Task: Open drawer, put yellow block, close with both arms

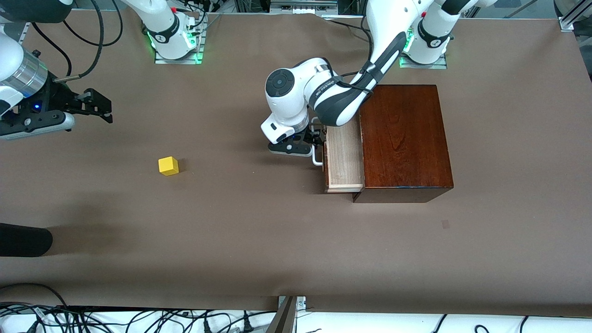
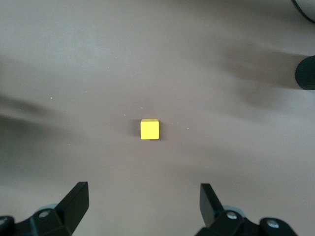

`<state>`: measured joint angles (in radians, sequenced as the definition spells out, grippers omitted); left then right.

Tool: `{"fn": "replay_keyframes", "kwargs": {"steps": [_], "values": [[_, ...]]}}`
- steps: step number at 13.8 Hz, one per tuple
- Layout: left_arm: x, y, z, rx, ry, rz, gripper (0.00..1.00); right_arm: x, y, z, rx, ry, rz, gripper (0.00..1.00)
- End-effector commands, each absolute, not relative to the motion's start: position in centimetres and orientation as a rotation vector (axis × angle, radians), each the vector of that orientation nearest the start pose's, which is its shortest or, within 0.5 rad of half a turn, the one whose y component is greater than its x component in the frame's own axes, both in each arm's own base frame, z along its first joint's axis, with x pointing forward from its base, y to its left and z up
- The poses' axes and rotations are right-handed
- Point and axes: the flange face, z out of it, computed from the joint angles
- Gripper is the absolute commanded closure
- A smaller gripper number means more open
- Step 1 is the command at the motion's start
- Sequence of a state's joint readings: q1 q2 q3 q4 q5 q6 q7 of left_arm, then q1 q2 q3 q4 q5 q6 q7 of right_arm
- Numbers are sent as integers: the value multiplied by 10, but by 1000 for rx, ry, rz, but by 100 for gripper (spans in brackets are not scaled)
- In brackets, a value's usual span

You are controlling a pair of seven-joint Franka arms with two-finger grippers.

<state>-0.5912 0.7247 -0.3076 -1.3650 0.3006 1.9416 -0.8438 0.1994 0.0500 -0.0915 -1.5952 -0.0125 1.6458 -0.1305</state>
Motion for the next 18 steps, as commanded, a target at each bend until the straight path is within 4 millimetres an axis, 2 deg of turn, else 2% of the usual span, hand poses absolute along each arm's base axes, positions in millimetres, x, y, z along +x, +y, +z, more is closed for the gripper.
{"fn": "replay_keyframes", "kwargs": {"steps": [1,3,4,5,7,8,10,12,13,15,18], "values": [[522,-498,359,-3046,204,-2,0,581,62,586,-3131,-385,9,0],[524,-475,391,-2987,297,44,0,593,68,566,-3114,-387,19,0],[526,-464,404,-2966,332,62,0,595,66,563,-3114,-380,11,0],[529,-452,414,-2950,367,79,0,597,65,562,-3111,-376,9,0],[535,-434,422,-2920,411,120,0,603,67,545,-3117,-378,49,0],[543,-418,431,-2919,405,127,0,609,69,528,-3126,-388,88,0],[562,-385,453,-2929,400,103,0,622,77,472,-3126,-415,241,0],[578,-348,480,-2946,328,65,0,626,78,456,-3122,-429,271,0],[583,-330,489,-2944,285,75,0,631,79,433,-3118,-425,294,0],[587,-301,505,-2928,294,105,0,632,80,402,-3123,-433,229,0],[602,-227,533,-2933,370,156,0,623,78,354,-3123,-427,192,0]]}}
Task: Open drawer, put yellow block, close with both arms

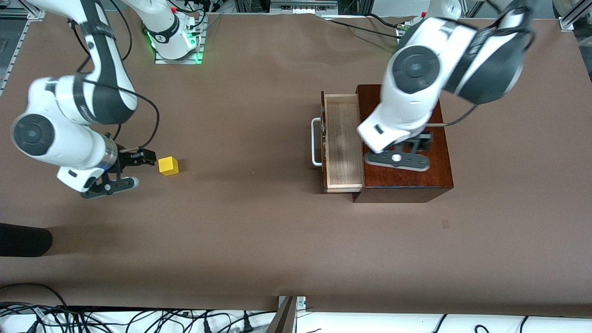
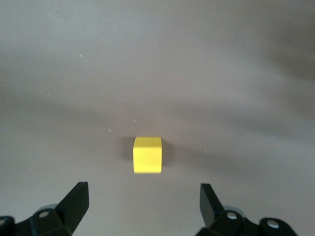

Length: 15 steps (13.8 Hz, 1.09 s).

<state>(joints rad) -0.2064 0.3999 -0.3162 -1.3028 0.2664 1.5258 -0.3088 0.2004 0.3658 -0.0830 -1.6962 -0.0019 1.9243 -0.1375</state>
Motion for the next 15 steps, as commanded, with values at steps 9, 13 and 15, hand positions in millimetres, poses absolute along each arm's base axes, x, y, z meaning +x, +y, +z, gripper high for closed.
{"fn": "replay_keyframes", "kwargs": {"steps": [9,13,15], "values": [[577,-70,603,-3100,214,71,0,563,68,236,-3131,-416,103,0],[550,-47,605,-3090,152,39,0,559,66,205,-3134,-411,120,4],[552,-49,605,-3091,107,31,0,557,65,197,-3134,-407,134,21]]}}
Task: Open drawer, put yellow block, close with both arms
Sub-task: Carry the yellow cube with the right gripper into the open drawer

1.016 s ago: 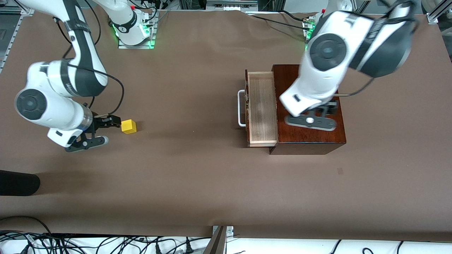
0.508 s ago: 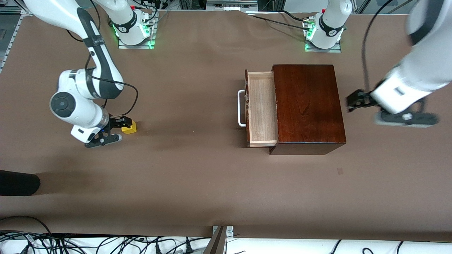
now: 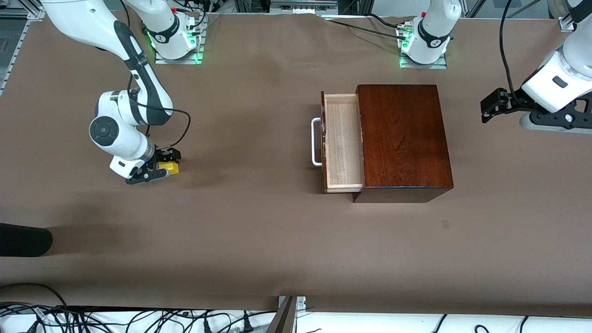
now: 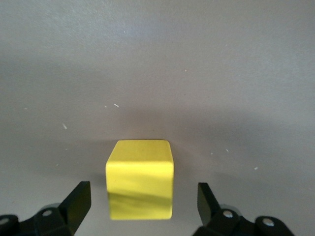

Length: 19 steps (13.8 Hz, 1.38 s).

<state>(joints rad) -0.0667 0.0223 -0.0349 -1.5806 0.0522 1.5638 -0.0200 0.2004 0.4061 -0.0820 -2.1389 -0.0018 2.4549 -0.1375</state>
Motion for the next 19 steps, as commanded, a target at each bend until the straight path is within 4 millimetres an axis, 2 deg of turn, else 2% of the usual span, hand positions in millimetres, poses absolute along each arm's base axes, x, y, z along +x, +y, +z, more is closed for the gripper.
{"fn": "replay_keyframes", "kwargs": {"steps": [1,2,4,5,7,11,14,16,18,19], "values": [[552,-49,605,-3093,65,28,0,557,65,194,-3135,-402,144,31],[552,-52,606,-3091,71,27,0,557,65,192,-3136,-395,146,42],[551,-51,608,-3092,69,20,0,562,65,197,-3136,-396,134,88],[551,-50,609,-3092,66,20,0,569,67,205,-3134,-411,108,100],[550,-52,610,-3090,71,27,0,585,72,237,-3131,-437,101,100],[551,-52,611,-3088,85,20,0,622,120,315,-3066,-645,106,100],[551,-52,611,-3088,92,22,0,631,188,368,-2983,-865,47,100],[550,-54,612,-3088,99,22,0,624,234,392,-2940,-971,34,100],[550,-56,616,-3088,105,13,0,604,293,415,-2880,-1115,30,100],[548,-50,614,-3088,91,44,0,592,326,427,-2849,-1190,10,100]]}}
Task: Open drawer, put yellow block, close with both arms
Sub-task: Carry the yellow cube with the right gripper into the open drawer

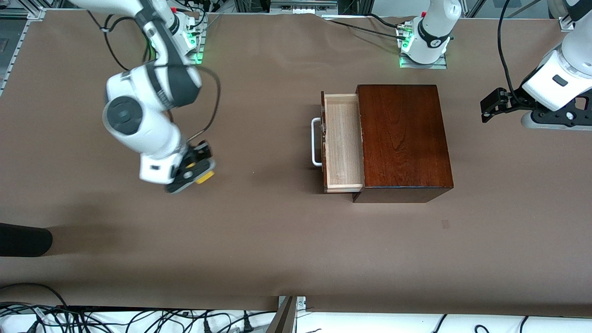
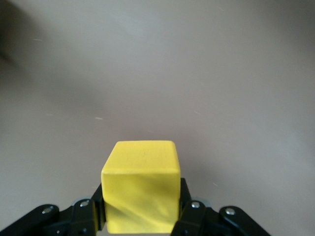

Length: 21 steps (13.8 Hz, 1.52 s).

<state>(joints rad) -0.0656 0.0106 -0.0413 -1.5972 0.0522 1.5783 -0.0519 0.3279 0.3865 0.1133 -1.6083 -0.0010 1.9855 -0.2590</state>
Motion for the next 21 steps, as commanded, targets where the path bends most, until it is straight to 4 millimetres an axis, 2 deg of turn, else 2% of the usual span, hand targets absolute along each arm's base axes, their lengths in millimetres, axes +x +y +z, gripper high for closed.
{"fn": "replay_keyframes", "kwargs": {"steps": [1,2,3,5,8,10,12,15,18,21], "values": [[548,-33,614,-3092,43,58,0,573,362,426,-2815,-1278,9,100],[551,-17,615,-3089,1,47,0,552,399,425,-2772,-1375,-1,100],[551,-16,616,-3088,-2,44,0,538,435,427,-2734,-1467,-27,100],[553,-15,614,-3089,-7,47,0,516,495,429,-2669,-1652,-68,100],[556,-22,617,-3088,12,34,0,470,572,431,-2573,-1830,-102,100],[555,-27,617,-3088,19,34,0,442,608,427,-2528,-1937,-141,100],[555,-25,616,-3088,19,43,0,427,628,417,-2500,-2007,-174,100],[556,-22,617,-3088,12,36,0,411,649,390,-2457,-2109,-202,100],[554,-21,618,-3090,7,44,0,409,659,361,-2409,-2194,-228,100],[556,-26,618,-3090,16,39,0,412,661,345,-2362,-2247,-233,100]]}}
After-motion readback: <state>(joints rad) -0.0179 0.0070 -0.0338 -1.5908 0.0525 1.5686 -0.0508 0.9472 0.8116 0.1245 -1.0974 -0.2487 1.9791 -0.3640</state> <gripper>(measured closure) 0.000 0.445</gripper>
